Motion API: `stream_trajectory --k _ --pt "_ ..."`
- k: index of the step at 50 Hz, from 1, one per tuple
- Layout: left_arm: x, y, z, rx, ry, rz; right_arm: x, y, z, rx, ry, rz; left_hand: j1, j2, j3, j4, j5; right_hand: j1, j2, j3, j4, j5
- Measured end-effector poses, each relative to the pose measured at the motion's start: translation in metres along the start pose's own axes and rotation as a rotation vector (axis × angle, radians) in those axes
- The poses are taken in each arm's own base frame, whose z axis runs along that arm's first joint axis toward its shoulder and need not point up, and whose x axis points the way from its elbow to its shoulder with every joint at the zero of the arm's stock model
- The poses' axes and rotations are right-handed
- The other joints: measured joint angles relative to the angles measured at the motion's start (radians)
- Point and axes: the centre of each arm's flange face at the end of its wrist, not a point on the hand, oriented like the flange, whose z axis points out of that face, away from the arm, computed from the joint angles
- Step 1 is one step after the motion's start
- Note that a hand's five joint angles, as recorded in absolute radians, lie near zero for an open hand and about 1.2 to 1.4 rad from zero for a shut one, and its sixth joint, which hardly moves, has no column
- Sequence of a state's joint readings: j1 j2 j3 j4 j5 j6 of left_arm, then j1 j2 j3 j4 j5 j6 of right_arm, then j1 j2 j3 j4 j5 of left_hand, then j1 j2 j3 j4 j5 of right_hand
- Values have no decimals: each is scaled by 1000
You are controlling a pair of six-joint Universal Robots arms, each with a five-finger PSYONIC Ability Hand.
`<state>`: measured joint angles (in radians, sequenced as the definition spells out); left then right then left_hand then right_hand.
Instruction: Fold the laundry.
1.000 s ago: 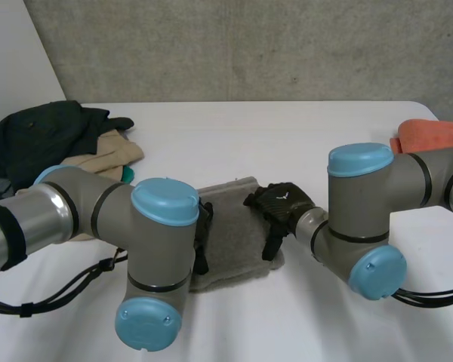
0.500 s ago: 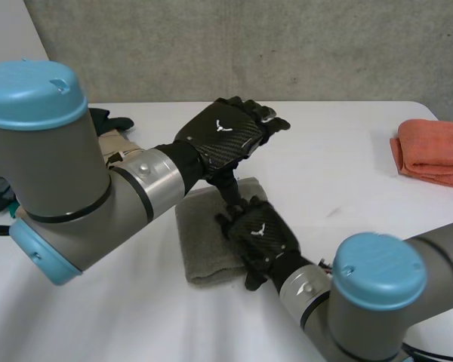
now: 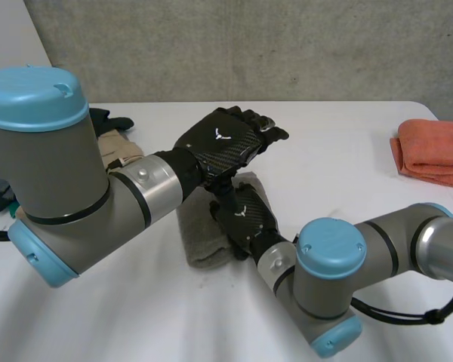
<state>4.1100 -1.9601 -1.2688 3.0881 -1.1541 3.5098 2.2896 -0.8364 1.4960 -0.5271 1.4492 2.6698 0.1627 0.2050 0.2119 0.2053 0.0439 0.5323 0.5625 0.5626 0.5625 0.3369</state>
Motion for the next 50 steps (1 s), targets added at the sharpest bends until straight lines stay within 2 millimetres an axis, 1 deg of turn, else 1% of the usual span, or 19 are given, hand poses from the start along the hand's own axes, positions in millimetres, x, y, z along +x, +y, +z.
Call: stream_trajectory --k 3,5,7,12,14,19,20,22,23,24,27,29,34,37,39,42,43,45,50 --pt "0 -1 0 2 -1 0 1 -1 5 9 3 1 0 0 0 0 0 127 158 145 144 142" --pt "-1 -2 -1 4 -2 -1 2 -2 10 15 7 2 0 0 0 0 0 382 483 459 462 437" --pt "-1 -2 -1 5 -4 -1 4 -3 13 21 13 4 0 0 0 0 0 429 610 582 604 562" --pt "-2 -2 -1 5 -6 -1 20 -5 16 21 50 15 0 0 0 0 0 429 614 589 613 565" --pt "-3 -2 -1 3 -10 -2 51 -5 14 -4 113 29 0 0 0 0 0 429 614 590 614 565" --pt "-4 -1 -1 -2 -18 -4 112 7 5 -82 219 47 0 0 0 0 0 429 614 590 614 565" --pt "-4 -1 -1 -2 -18 -4 112 7 5 -82 219 47 0 0 0 0 0 429 614 590 614 565" --pt "-5 0 -2 -4 -22 -5 149 16 0 -114 278 49 0 0 0 0 0 429 614 598 619 565" --pt "-5 0 -2 -4 -22 -5 153 17 0 -116 285 49 0 0 0 0 0 429 614 599 620 565" --pt "-5 0 -1 -5 -23 -5 173 20 -2 -111 310 44 0 0 0 0 0 429 614 601 622 568" --pt "-5 0 -1 -6 -24 -6 213 20 1 -42 358 15 0 0 0 0 0 429 614 605 624 581" --pt "-5 0 -1 -6 -24 -6 219 19 1 -26 366 8 0 0 0 0 0 429 614 605 624 581" --pt "-5 0 -1 -6 -25 -9 302 1 8 214 510 -75 0 0 0 0 0 429 614 605 624 582" --pt "-5 1 -1 -7 -25 -10 327 -2 6 277 554 -81 0 0 0 0 0 429 614 605 624 582" --pt "-5 1 -2 -8 -25 -11 366 0 1 350 616 -71 0 0 0 0 0 429 617 606 628 582" --pt "-5 1 -2 -8 -25 -11 394 7 -4 388 651 -59 0 0 0 0 0 429 617 606 628 582" --pt "-5 0 -2 -7 -25 -11 413 16 -9 408 669 -54 0 0 0 0 0 429 617 606 628 582" --pt "-5 0 -2 -5 -26 -9 424 23 -11 414 676 -53 0 0 0 0 0 429 617 606 628 582" --pt "-5 -3 -4 1 -29 -5 452 70 -18 404 673 -71 0 0 0 0 0 429 617 612 628 582"
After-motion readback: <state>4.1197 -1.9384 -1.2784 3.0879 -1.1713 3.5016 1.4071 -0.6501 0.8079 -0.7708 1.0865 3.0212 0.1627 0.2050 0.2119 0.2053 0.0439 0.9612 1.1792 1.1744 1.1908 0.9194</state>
